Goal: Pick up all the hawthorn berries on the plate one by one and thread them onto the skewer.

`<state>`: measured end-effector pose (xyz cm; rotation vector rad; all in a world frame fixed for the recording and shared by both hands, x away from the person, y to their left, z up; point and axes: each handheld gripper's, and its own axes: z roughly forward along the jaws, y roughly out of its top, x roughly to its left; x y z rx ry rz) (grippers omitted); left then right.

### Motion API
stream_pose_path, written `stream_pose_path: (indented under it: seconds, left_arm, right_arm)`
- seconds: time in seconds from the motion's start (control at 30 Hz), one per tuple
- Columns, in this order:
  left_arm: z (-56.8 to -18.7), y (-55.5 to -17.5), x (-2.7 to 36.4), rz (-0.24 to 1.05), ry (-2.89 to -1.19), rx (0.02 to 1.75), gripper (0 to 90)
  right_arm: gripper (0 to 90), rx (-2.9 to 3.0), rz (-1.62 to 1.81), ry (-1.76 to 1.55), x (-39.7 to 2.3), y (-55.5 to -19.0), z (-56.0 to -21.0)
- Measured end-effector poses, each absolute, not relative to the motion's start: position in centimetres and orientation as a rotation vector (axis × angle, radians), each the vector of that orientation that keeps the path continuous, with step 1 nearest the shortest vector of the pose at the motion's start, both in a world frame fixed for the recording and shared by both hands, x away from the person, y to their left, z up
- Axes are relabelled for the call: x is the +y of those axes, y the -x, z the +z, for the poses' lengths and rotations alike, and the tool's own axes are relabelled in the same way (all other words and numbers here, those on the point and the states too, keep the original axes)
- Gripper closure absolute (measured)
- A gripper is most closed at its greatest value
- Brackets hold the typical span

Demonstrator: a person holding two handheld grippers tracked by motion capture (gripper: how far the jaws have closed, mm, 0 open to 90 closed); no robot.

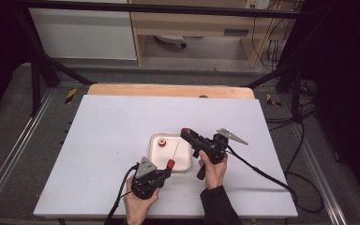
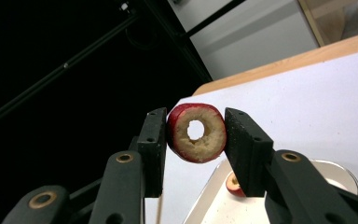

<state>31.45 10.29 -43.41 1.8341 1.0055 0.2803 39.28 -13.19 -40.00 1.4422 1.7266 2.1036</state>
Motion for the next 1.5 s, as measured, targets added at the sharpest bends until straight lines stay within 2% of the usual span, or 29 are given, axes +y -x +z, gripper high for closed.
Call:
stream_pose_path:
  seconds: [0.43,1.5]
  left_arm:
    - [-43.1,-31.6,9.1,0.244,-1.815,1.005,88.4]
    - [-43.0,-31.9,9.2,0.222,-1.805,1.020,88.4]
  right_arm:
    - [61.0,1.687,2.162,-1.408,-12.9,-38.9,-40.2]
    - [61.0,1.745,2.162,-1.386,-12.9,-38.7,-40.3]
